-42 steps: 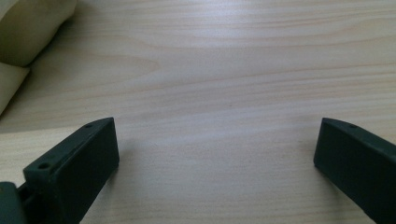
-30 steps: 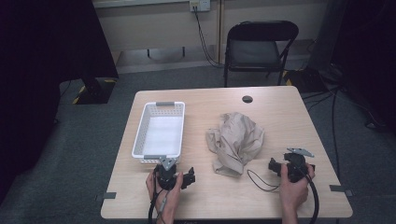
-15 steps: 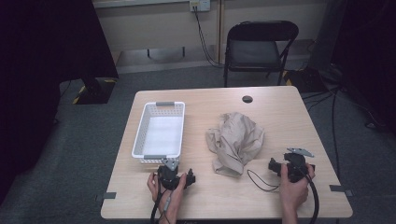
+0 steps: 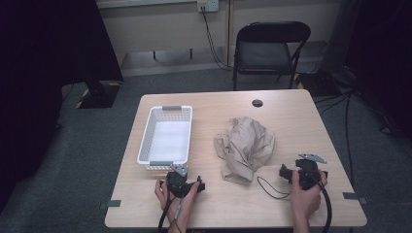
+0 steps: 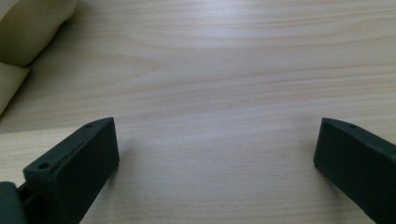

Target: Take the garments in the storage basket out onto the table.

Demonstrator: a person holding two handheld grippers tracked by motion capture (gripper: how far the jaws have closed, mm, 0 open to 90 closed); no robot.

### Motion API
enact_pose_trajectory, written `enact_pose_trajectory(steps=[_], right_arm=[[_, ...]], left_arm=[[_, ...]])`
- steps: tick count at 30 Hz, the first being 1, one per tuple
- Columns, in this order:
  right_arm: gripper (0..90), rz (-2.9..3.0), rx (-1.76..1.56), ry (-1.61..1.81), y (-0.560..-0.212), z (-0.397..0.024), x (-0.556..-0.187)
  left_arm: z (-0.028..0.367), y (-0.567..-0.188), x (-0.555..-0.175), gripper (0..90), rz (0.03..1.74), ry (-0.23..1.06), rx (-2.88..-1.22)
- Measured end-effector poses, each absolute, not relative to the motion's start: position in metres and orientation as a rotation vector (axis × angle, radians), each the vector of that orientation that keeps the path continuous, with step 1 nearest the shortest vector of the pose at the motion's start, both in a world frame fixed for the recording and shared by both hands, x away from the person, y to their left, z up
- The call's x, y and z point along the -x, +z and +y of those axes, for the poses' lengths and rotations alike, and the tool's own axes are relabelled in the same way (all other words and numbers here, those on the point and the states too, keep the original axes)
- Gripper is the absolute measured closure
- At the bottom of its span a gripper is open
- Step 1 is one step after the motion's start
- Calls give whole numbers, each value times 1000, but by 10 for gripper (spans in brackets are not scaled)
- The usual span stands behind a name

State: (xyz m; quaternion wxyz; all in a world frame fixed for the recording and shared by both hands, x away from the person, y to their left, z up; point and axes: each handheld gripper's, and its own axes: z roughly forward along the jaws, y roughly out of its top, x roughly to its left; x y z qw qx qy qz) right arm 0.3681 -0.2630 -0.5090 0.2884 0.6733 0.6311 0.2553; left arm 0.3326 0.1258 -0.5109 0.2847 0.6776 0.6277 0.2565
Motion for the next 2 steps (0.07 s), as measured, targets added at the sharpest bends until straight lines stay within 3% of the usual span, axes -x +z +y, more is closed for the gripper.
enact_pose_trajectory(steps=[2], right_arm=[[0,1685,-1798,681,-509,-263,-368]], left_arm=[[126,-511,-333,18,1679,686,-1812]])
